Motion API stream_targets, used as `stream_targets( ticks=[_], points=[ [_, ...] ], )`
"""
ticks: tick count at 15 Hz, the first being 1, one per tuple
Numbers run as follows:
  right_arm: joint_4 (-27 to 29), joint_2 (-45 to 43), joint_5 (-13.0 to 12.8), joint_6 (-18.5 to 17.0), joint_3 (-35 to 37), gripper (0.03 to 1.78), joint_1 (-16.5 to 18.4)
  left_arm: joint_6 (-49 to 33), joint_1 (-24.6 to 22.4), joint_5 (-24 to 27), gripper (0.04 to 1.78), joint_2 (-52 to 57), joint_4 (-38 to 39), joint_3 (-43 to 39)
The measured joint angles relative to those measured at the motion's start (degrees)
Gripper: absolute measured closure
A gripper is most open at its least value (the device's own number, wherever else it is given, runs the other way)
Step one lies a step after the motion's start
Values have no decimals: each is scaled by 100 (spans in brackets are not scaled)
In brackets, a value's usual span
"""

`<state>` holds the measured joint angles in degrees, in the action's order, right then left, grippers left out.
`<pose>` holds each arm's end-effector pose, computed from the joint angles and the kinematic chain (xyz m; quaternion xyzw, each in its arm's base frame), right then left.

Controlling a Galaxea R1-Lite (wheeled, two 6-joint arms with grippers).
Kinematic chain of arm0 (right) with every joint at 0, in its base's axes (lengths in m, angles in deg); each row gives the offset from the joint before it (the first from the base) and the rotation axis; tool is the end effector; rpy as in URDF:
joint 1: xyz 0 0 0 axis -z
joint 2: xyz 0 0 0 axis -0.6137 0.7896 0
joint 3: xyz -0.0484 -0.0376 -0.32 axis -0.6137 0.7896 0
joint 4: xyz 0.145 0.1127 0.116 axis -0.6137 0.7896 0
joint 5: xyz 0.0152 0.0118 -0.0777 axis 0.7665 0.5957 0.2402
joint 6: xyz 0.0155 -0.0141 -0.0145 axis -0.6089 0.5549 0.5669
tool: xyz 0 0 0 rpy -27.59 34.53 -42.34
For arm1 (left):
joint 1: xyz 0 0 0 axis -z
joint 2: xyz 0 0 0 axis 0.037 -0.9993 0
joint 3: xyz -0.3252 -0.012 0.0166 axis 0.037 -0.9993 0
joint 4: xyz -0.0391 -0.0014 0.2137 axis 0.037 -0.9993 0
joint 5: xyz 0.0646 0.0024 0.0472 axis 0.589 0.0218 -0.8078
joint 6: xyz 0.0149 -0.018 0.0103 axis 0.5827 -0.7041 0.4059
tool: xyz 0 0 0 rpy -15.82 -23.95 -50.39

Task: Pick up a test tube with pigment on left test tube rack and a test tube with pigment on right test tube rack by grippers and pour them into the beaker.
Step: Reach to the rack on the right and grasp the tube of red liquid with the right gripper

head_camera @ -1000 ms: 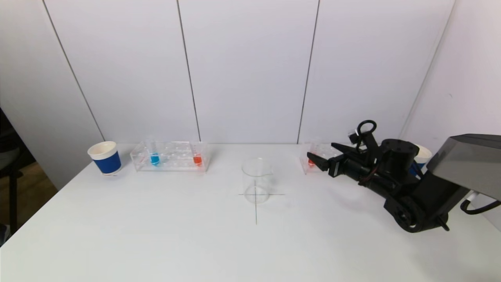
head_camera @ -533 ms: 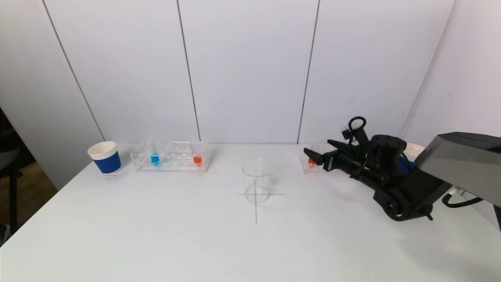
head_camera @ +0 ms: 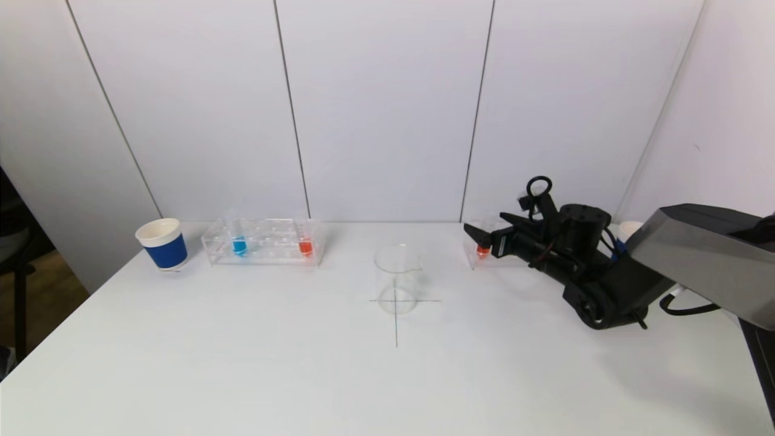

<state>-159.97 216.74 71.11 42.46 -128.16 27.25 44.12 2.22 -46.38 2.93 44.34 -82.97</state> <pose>0.4558 0.0929 0.0305 0.0276 0.0472 0.2359 0.9702 -0.0166 0.0000 0.0762 0.0036 -0.0037 -0.0018 1.0000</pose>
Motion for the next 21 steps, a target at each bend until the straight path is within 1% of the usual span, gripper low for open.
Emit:
stream_targets(
  ticks=[15,21],
  points=[
    [-90,160,-59,2,-39,4,-2,2,1,0,6,0,0,0],
    [-5,182,-59,2,-226,4,-11,2,0,0,6,0,0,0]
  ],
)
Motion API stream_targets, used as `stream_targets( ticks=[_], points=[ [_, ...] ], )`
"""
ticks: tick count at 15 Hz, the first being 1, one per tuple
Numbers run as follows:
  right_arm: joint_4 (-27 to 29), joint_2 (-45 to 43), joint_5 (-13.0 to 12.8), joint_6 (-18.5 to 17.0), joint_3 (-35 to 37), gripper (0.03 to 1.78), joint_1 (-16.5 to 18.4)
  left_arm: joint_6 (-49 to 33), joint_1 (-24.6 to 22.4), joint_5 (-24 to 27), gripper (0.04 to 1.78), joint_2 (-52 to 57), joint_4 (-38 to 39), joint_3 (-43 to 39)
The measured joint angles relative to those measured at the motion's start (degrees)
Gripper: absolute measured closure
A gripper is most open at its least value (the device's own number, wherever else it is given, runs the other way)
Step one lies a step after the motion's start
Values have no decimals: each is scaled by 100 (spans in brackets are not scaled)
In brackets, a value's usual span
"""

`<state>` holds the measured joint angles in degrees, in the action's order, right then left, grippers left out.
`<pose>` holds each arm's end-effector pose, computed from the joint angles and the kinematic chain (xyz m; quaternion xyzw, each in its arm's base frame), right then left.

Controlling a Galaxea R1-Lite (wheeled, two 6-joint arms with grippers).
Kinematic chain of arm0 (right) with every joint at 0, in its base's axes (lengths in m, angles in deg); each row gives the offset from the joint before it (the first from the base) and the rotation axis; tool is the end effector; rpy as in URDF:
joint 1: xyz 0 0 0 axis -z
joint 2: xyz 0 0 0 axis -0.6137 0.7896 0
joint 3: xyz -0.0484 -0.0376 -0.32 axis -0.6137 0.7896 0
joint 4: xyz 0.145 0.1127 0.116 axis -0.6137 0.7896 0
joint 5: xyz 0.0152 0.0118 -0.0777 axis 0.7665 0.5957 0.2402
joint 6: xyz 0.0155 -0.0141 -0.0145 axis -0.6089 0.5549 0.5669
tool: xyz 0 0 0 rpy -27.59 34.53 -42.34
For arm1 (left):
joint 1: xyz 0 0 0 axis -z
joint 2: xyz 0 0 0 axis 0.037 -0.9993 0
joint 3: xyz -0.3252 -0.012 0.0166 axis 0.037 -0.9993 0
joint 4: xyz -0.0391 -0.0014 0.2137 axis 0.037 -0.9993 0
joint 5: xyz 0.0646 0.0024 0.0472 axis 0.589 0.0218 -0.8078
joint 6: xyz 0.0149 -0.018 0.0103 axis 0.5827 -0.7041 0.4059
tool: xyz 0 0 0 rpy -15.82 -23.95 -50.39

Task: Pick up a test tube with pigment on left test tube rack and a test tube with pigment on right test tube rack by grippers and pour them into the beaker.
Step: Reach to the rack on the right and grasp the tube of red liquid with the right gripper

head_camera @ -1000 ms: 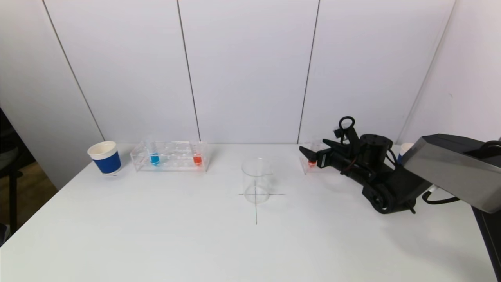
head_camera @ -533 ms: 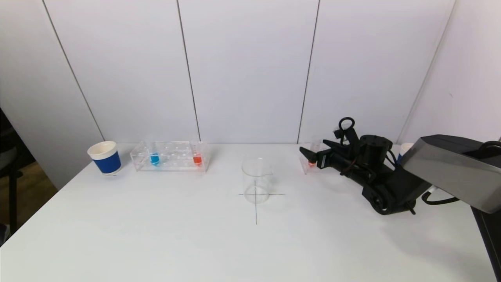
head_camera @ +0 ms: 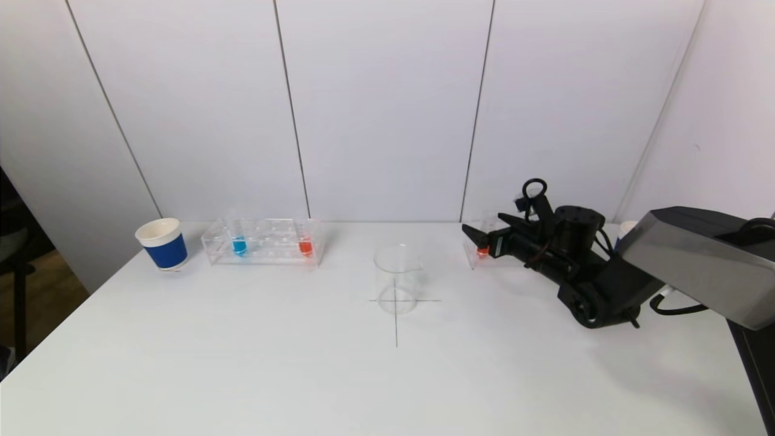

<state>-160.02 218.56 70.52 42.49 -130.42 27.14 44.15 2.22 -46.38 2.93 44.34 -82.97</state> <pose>0.4639 0.0951 0.0246 0.0270 0.0428 0.2320 0.9714 -0.0166 0.0000 0.0762 0.0039 -0.0037 -0.0018 1.0000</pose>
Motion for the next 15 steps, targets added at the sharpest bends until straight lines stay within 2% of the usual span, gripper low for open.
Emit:
stream_targets(
  ticks=[15],
  points=[
    [-87,96,0,-9,-89,4,-11,2,0,-2,6,0,0,0]
  ],
)
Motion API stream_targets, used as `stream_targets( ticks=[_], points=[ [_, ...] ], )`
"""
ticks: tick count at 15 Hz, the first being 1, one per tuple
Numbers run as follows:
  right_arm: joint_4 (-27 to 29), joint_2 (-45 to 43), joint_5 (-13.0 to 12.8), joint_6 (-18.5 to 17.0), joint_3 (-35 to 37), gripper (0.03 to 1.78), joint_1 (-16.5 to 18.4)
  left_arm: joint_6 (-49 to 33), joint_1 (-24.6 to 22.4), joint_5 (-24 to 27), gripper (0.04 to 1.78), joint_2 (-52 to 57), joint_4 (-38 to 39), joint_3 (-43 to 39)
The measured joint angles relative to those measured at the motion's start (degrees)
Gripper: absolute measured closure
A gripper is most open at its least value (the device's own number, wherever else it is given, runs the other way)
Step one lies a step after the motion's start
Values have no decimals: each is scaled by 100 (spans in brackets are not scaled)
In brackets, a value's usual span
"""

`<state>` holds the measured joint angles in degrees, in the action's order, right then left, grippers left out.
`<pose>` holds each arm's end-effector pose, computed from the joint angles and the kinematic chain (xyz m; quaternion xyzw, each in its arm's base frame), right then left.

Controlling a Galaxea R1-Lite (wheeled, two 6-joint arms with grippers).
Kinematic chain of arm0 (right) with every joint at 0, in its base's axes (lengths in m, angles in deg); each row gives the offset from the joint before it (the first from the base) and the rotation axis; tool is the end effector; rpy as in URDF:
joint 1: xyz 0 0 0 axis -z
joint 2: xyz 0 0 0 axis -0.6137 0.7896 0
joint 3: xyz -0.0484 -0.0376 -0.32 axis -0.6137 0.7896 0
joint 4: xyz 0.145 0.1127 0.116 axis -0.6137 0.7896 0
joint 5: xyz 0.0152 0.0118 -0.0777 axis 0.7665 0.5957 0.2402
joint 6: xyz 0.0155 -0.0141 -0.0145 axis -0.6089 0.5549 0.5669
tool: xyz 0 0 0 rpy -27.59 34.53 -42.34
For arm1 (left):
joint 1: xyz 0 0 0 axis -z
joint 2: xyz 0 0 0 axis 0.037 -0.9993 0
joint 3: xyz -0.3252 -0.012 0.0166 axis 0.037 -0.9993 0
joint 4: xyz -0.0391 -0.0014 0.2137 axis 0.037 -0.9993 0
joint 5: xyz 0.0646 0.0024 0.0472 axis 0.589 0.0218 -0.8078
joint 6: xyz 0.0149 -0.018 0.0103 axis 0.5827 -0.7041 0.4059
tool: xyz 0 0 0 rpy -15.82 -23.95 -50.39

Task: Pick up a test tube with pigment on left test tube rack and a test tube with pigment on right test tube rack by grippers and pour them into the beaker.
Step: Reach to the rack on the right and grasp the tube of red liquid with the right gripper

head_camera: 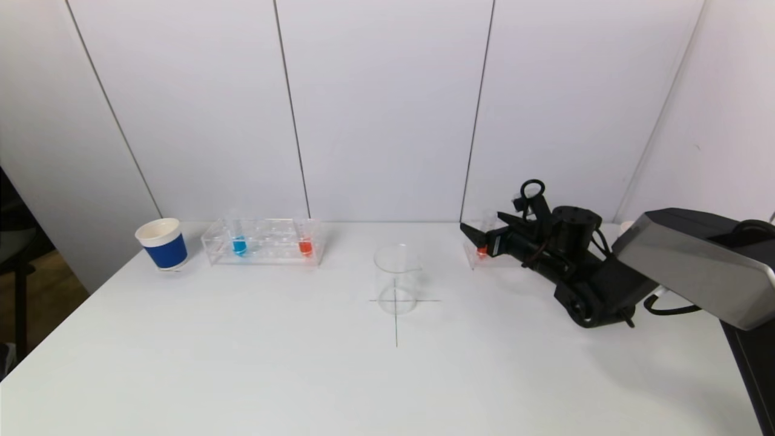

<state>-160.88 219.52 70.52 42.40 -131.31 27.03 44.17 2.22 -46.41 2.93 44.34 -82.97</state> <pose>0.4671 0.0966 0.0217 0.0274 0.0361 0.2331 0.9714 -0.0166 0.0001 0.0762 0.0041 -0.0037 -0.0015 1.0000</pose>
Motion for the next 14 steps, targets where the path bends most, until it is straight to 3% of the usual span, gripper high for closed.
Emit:
stream_targets(
  ticks=[14],
  points=[
    [-137,-51,0,0,91,4,39,-2,0,0,6,0,0,0]
  ],
)
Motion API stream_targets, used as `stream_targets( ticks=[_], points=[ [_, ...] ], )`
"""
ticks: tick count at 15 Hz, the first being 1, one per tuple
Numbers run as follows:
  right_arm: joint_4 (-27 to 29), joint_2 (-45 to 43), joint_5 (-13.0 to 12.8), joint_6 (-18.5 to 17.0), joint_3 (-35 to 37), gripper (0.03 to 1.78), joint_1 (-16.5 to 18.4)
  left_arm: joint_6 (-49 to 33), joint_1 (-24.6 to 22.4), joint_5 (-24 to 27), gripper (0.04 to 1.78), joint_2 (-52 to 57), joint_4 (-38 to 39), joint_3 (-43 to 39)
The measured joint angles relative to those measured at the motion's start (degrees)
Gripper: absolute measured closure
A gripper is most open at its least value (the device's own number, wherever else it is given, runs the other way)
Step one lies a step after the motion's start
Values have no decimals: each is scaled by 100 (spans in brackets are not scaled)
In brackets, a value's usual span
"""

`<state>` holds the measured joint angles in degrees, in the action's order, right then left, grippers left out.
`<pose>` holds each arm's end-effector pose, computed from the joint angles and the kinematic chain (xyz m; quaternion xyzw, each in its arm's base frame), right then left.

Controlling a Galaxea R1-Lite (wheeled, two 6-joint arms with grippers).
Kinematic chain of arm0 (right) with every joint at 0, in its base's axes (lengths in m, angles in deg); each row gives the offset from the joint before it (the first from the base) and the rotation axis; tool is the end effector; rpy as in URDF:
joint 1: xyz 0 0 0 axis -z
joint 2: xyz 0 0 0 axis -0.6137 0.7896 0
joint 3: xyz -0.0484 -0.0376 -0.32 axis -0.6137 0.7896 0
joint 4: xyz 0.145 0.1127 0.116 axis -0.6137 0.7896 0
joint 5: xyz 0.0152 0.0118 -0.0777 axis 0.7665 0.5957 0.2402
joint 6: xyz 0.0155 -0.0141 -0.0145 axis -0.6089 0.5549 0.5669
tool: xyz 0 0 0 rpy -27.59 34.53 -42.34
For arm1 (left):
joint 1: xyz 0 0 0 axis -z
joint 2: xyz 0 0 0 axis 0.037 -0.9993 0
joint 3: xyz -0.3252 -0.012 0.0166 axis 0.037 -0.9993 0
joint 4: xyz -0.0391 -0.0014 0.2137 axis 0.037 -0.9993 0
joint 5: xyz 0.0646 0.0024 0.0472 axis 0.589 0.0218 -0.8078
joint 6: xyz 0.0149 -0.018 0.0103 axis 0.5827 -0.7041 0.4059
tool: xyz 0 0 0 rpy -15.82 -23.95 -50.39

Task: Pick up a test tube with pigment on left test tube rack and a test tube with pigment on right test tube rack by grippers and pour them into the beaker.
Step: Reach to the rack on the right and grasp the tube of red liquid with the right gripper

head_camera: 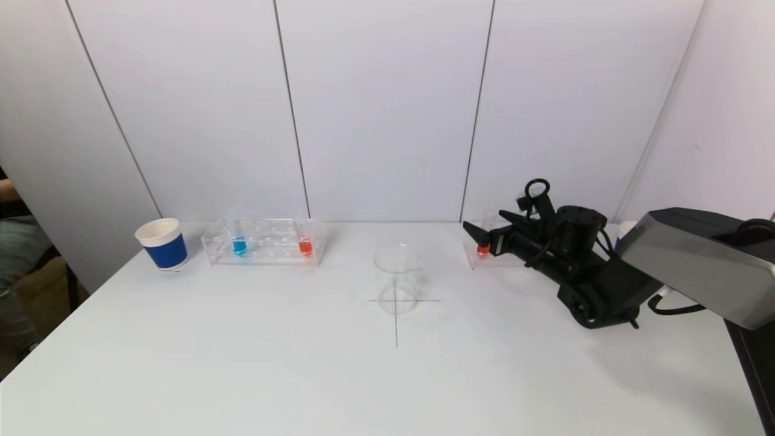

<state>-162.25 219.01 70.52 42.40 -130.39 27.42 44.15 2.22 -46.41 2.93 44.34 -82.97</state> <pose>0.4647 0.0929 0.0248 0.0271 0.0277 0.2301 0.9724 -0.0166 0.0001 0.0762 0.0039 -0.0037 -0.0015 1.0000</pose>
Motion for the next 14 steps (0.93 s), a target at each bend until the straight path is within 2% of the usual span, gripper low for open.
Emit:
stream_targets(
  ticks=[14],
  points=[
    [-15,-15,0,0,7,4,-20,0,0,2,6,0,0,0]
  ],
)
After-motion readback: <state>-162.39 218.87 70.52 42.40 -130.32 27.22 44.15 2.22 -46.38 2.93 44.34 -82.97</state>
